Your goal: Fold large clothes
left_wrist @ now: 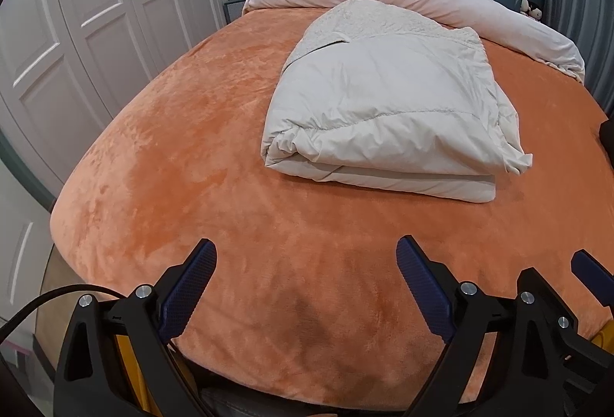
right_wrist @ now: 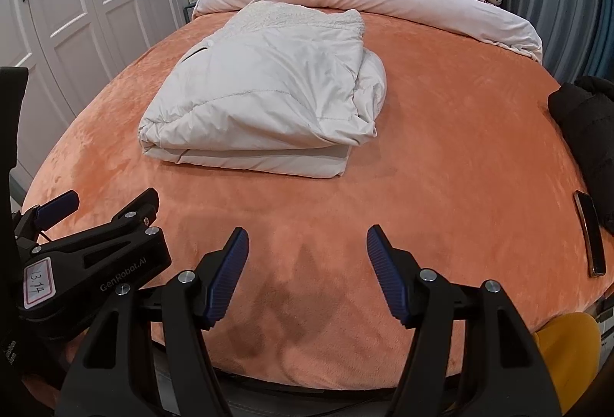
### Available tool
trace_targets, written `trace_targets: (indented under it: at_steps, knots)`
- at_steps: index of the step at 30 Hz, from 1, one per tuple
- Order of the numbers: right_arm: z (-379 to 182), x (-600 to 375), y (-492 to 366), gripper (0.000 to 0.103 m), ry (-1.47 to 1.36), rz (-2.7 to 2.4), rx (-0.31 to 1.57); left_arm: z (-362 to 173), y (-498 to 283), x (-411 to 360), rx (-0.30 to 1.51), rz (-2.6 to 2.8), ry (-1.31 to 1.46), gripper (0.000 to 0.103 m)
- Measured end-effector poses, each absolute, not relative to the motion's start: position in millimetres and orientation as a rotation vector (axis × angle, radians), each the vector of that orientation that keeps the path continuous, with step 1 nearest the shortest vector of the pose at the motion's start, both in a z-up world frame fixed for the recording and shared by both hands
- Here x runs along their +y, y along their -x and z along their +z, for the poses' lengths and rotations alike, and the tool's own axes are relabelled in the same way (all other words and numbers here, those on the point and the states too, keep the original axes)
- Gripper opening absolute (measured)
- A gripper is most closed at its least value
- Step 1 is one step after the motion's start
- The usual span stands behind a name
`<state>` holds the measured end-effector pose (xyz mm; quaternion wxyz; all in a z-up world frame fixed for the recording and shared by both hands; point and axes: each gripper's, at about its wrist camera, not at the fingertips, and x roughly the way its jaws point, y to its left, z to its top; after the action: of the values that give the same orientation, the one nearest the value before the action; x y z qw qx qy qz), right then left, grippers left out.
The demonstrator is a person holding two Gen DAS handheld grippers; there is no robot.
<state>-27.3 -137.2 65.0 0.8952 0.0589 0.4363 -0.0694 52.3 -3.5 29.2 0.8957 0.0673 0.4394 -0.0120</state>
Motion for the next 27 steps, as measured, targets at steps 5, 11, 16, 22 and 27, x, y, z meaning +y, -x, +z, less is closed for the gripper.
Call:
trace_targets:
  at_steps: [5, 11, 16, 22, 27]
  knots:
    - [65, -135, 28, 0.062, -0.123, -0.149, 0.904, 30, -52, -4, 0.908, -0.025, -0.144, 0.091]
    - [65, -136, 28, 0.062, -0.123, -0.149, 0.904, 30, -52, -5, 0.905, -0.024, -0.149, 0.091]
    - [64, -133, 29, 0.062, -0.127, -0.163, 0.905, 31, -52, -5, 0.904, -0.02, -0.151, 0.091]
    - [65, -125, 30, 0.062, -0.134, -0.187, 0.905, 32, -52, -5, 0.903, -0.022, -0.154, 0.089]
    - [65, -123, 31, 0.061, -0.131, -0.203, 0.902, 31, -53, -6, 0.906, -0.032, -0.156, 0.082]
